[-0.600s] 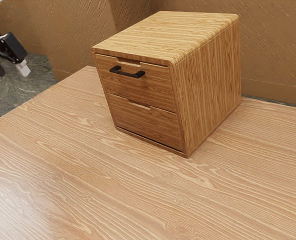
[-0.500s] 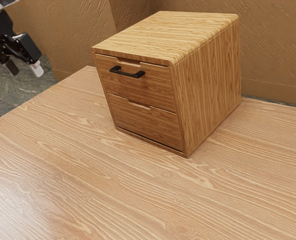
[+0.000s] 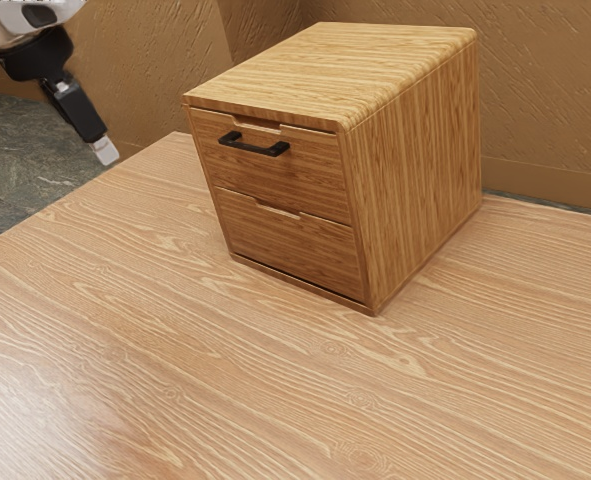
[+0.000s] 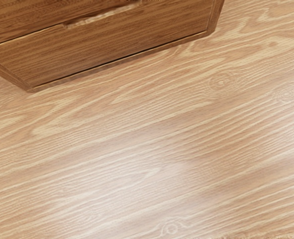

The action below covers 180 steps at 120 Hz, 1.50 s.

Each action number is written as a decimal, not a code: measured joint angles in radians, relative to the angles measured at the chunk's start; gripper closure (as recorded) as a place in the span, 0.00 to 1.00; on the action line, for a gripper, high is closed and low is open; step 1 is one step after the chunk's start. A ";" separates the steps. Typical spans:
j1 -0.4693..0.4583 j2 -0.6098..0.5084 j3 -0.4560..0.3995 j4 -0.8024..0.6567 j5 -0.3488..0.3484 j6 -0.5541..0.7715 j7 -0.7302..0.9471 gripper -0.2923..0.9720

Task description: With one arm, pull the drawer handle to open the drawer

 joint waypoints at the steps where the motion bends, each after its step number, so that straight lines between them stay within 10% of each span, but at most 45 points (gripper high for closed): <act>1: 0.006 0.002 -0.005 0.000 0.000 0.003 0.012 0.25; 28: 0.092 0.055 -0.123 -0.001 0.023 0.097 0.291 0.25; 53: -0.100 0.102 -0.171 -0.032 0.073 0.218 0.477 0.25; 71: 0.038 0.088 -0.286 -0.040 0.105 0.322 0.574 0.25; 180: 0.004 0.086 -0.318 -0.032 0.126 0.413 0.839 0.25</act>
